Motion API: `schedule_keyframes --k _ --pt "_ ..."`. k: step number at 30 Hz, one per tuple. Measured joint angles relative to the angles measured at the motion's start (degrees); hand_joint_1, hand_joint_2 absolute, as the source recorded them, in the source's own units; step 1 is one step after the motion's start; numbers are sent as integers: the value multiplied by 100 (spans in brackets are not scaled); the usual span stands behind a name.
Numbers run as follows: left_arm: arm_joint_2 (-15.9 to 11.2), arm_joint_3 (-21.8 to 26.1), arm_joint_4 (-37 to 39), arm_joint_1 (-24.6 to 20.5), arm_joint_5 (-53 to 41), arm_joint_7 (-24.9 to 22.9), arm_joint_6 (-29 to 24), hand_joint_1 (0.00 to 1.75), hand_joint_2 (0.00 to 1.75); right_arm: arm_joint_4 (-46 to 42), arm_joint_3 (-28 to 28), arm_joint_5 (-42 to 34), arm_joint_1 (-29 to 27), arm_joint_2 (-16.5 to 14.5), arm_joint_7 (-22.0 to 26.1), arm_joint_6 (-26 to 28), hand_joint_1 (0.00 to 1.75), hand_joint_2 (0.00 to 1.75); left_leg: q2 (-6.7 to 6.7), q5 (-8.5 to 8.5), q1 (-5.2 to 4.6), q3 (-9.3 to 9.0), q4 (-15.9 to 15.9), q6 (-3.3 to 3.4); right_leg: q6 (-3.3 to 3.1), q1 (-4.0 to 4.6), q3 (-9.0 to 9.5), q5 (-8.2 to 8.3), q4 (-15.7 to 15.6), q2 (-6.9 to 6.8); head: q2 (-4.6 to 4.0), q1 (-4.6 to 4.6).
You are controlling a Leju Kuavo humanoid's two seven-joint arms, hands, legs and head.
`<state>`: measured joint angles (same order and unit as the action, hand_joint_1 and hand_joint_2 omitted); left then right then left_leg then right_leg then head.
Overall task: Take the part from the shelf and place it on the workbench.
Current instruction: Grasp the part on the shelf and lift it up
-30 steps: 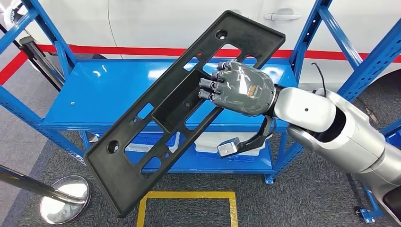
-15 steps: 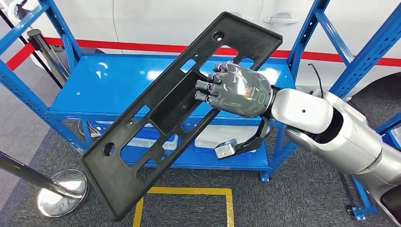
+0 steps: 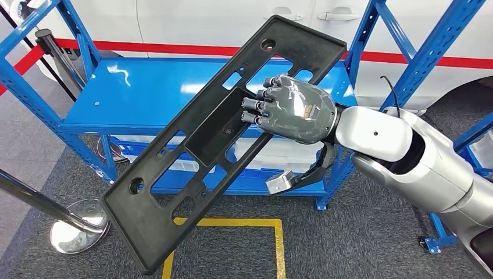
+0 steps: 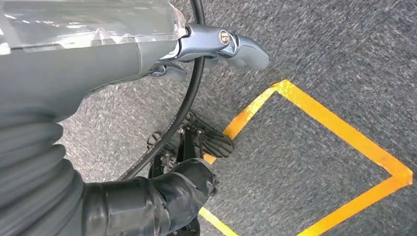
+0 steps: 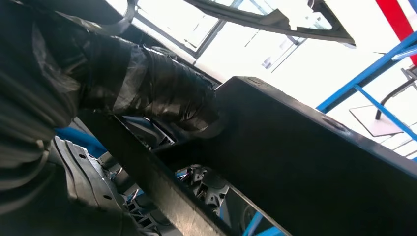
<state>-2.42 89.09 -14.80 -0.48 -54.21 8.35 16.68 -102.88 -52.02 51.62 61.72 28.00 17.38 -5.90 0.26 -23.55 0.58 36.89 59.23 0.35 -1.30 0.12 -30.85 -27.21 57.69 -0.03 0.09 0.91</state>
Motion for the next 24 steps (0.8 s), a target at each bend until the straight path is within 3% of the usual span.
schedule_keyframes --k 2,4,5,6,7,8,10,12,14,15,16,17,19,20,21,22,24 --pt "-1 1 0 -1 6 12 8 0 175 0 -1 -26 27 -1 4 -32 175 175 -10 -448 8 177 468 -32 -81 -17 -99 121 -36 -24 0 1" --pt "-1 1 0 -5 10 46 20 0 175 3 -3 -38 37 -2 6 -46 175 175 -11 -919 13 400 1206 -63 -110 -6 -244 228 -28 -28 0 3" --pt "-1 1 0 -7 12 60 23 0 175 5 -8 -40 37 -2 8 -48 175 175 -10 -996 15 444 1477 -75 -107 -1 -327 284 -19 -27 0 3" --pt "-1 0 0 -9 13 69 26 0 175 7 -12 -41 36 -1 8 -49 175 175 -10 -950 17 401 1569 -82 -97 1 -411 338 -6 -26 0 3" --pt "-1 1 0 -14 13 73 27 0 175 7 -16 -43 37 -1 9 -49 175 175 -9 -813 19 252 1451 -84 -81 -1 -495 387 15 -23 0 3" --pt "-2 0 0 -20 13 75 28 0 175 7 -20 -44 38 -1 10 -49 175 175 -9 -653 21 -2 1147 -82 -59 -5 -580 433 46 -20 0 3" --pt "-2 0 0 -37 13 77 28 0 175 7 -20 -46 42 0 10 -48 175 175 -26 -570 8 -549 361 -56 0 -6 -714 500 127 -17 0 0" --pt "-2 0 0 -38 13 78 28 0 175 7 -20 -48 48 1 10 -47 175 175 -55 -634 -18 -758 -22 -1 61 0 -770 561 179 -19 0 -4" --pt "-2 0 0 -33 14 79 28 0 175 7 -20 -55 53 1 11 -48 175 175 -56 -564 -25 -698 -45 85 121 -5 -787 625 183 -15 0 -8" --pt "-3 0 -1 -38 16 82 30 0 175 7 -20 -58 57 3 10 -48 175 175 -42 -512 -22 -667 -52 134 146 -14 -819 575 220 -9 0 -8" --pt "-3 0 -2 -45 19 91 32 0 175 8 -20 -61 60 7 10 -48 175 175 -27 -444 -18 -615 -65 187 171 -22 -877 419 339 -3 0 -10" --pt "-4 1 -5 -50 26 107 37 0 175 9 -20 -62 64 13 10 -49 175 175 -13 -374 -16 -549 -74 228 189 -32 -963 163 573 2 0 -9" --pt "-5 2 -11 -52 59 152 57 0 175 11 -20 -62 65 24 10 -50 175 175 2 -242 -33 -383 -69 265 217 -40 -1153 -399 1276 4 0 -9" --pt "-5 2 -13 -49 84 174 70 0 175 12 -20 -63 62 28 10 -51 175 175 7 -178 -44 -295 -65 269 224 -42 -1201 -539 1600 4 0 -9" --pt "-5 2 -13 -48 106 190 82 0 175 13 -21 -63 58 33 10 -52 175 175 11 -116 -56 -209 -61 270 220 -41 -1174 -545 1780 4 0 -8" --pt "-5 2 -13 -49 122 203 92 0 175 15 -22 -63 55 38 10 -52 175 175 13 -54 -69 -123 -59 269 202 -36 -1049 -446 1771 4 0 -8" --pt "-3 2 -13 -52 132 214 105 0 175 16 -25 -63 54 43 11 -53 175 175 12 63 -86 12 -57 262 124 -2 -506 -197 1168 4 0 -7"
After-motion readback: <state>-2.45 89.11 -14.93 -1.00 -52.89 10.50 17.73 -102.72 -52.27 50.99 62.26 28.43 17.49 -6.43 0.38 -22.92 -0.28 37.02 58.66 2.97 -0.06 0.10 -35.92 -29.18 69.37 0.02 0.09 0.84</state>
